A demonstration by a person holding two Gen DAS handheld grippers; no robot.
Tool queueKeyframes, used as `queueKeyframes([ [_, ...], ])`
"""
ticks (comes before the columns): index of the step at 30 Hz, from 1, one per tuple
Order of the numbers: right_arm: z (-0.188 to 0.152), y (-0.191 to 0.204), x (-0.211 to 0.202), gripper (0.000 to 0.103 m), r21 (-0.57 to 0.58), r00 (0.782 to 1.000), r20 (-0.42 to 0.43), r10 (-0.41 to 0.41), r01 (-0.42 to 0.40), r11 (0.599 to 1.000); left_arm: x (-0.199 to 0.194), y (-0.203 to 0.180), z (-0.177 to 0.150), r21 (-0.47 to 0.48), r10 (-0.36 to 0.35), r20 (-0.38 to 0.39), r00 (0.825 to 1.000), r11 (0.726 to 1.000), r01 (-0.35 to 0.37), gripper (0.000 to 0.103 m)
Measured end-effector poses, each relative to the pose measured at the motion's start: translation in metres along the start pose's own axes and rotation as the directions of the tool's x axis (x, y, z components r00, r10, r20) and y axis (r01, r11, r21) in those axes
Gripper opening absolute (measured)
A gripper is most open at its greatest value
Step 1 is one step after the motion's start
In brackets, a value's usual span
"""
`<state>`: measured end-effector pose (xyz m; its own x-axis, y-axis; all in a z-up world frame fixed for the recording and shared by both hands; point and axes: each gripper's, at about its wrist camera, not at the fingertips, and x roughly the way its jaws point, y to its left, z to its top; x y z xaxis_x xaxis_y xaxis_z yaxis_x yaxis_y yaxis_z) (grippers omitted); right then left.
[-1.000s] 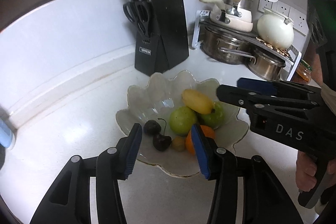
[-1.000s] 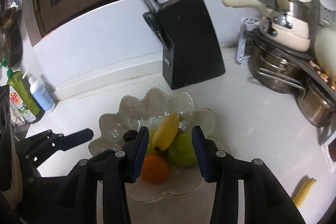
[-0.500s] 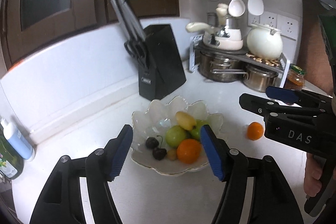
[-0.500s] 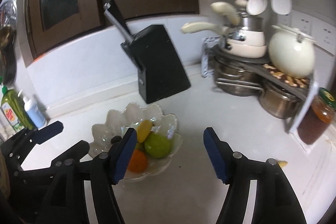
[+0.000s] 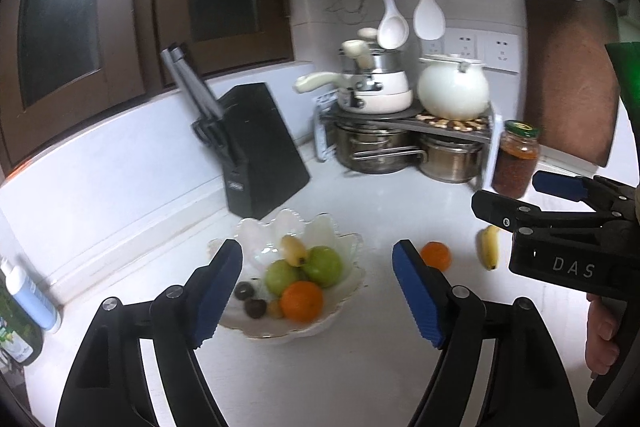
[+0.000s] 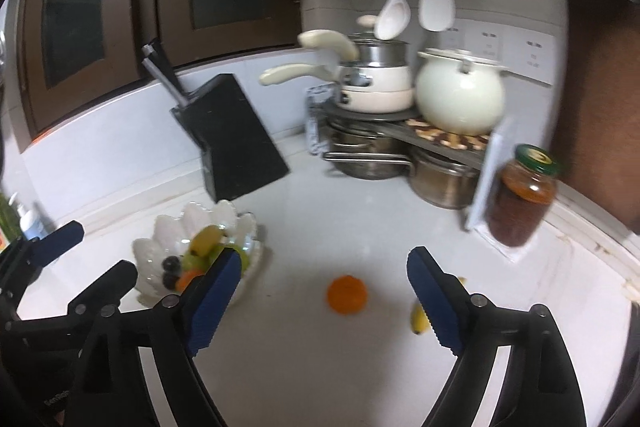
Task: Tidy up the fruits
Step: 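Move both grippers back from the bowl toward the orange and second banana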
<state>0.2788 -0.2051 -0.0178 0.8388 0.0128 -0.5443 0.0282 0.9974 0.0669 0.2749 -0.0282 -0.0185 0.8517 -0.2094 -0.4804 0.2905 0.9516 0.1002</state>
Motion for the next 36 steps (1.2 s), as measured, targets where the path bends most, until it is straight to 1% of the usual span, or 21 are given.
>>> queueKeyframes([
  [4,-0.005,-0.019,-0.007,0.086,0.038,0.999,-0.003,-0.035,0.035,0.999,0.001,-0.017,0.003,0.016,-0.036,0.009,0.999,0.999,0.036,0.077],
  [10,-0.013,-0.044,-0.018,0.086,0.077,0.992,0.020,-0.127,0.125,0.989,0.007,-0.039,0.003,0.038,-0.069,0.016,0.997,0.997,0.068,0.077],
  [12,-0.016,-0.051,-0.021,0.089,0.084,0.988,0.023,-0.152,0.150,0.985,0.009,-0.046,0.003,0.046,-0.082,0.015,0.997,0.996,0.081,0.077],
  [13,-0.017,-0.054,-0.021,0.094,0.086,0.986,0.026,-0.162,0.159,0.983,0.010,-0.049,0.002,0.047,-0.087,0.013,0.996,0.995,0.086,0.077],
  [14,-0.019,-0.057,-0.023,0.097,0.090,0.985,0.031,-0.171,0.168,0.982,0.013,-0.052,0.002,0.048,-0.094,0.008,0.996,0.994,0.093,0.077],
  [17,-0.024,-0.064,-0.025,0.098,0.096,0.979,0.038,-0.202,0.198,0.976,0.019,-0.058,-0.001,0.044,-0.106,0.000,0.994,0.993,0.106,0.077],
  [19,-0.026,-0.068,-0.024,0.097,0.093,0.976,0.026,-0.217,0.214,0.972,0.024,-0.063,-0.003,0.046,-0.115,-0.011,0.993,0.992,0.116,0.077],
  [23,-0.031,-0.075,-0.016,0.097,0.094,0.976,0.000,-0.216,0.215,0.972,0.034,-0.071,-0.007,0.049,-0.128,-0.030,0.991,0.990,0.129,0.077],
  [31,-0.041,-0.084,0.005,0.097,0.093,0.983,-0.055,-0.174,0.179,0.979,0.060,-0.084,-0.015,0.067,-0.135,-0.066,0.989,0.988,0.140,0.077],
  [36,-0.045,-0.095,0.023,0.097,0.120,0.978,-0.102,-0.184,0.196,0.973,0.079,-0.089,-0.018,0.081,-0.147,-0.090,0.985,0.985,0.154,0.077],
])
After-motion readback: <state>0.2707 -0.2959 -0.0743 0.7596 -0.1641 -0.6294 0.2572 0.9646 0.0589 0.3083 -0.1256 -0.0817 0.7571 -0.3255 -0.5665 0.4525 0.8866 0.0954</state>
